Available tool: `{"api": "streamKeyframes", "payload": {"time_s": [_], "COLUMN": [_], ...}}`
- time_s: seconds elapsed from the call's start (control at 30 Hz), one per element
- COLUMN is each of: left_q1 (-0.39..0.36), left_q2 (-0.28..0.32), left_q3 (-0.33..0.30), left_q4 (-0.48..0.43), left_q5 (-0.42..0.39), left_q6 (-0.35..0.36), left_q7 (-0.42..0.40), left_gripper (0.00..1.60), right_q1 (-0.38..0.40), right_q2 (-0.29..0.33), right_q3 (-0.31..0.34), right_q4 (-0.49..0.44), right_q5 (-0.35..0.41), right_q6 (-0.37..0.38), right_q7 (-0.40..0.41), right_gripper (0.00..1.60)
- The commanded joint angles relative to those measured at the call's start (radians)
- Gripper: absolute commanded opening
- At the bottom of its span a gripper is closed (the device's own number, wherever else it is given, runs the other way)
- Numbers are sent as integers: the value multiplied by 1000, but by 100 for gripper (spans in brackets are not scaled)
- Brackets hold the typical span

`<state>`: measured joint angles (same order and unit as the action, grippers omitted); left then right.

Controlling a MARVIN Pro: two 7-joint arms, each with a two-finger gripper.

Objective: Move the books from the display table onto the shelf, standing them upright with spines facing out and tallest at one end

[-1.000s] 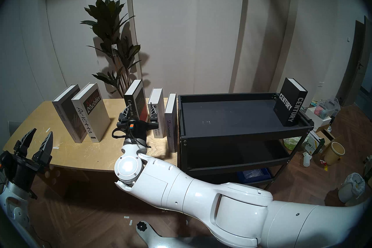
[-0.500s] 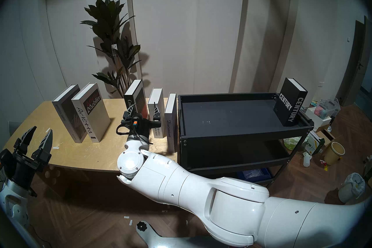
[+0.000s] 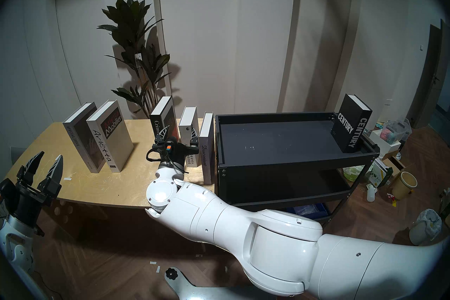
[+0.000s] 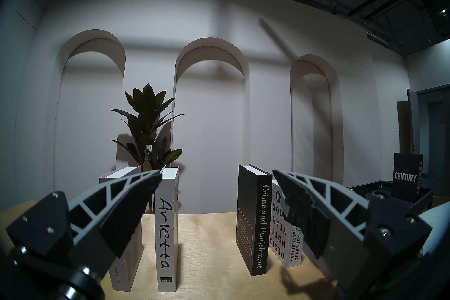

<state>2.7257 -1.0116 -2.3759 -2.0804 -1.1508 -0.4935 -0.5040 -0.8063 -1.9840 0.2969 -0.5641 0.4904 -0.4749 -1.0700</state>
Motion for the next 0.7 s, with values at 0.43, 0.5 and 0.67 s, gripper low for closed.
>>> {"api": "streamKeyframes", "payload": {"time_s": [0.43, 0.5, 0.67], "left_q1": [-20, -22, -30], "left_q2": [24, 26, 35], "left_q3": [-9, -9, -9], "left_q4": [22, 25, 43], "left_q5": [-12, -13, -19], "left_q6": [8, 9, 12], "left_q7": [-3, -4, -6], "left_gripper": [160, 160, 160], "right_q1": [59, 65, 81], "right_q2": [-23, -23, -23], "right_q3": [-43, -47, -53], "right_q4": [35, 35, 45], "right_q5": [64, 72, 98], "right_q6": [-14, -10, 0], "right_q7": [28, 34, 58], "right_gripper": [160, 160, 160]}}
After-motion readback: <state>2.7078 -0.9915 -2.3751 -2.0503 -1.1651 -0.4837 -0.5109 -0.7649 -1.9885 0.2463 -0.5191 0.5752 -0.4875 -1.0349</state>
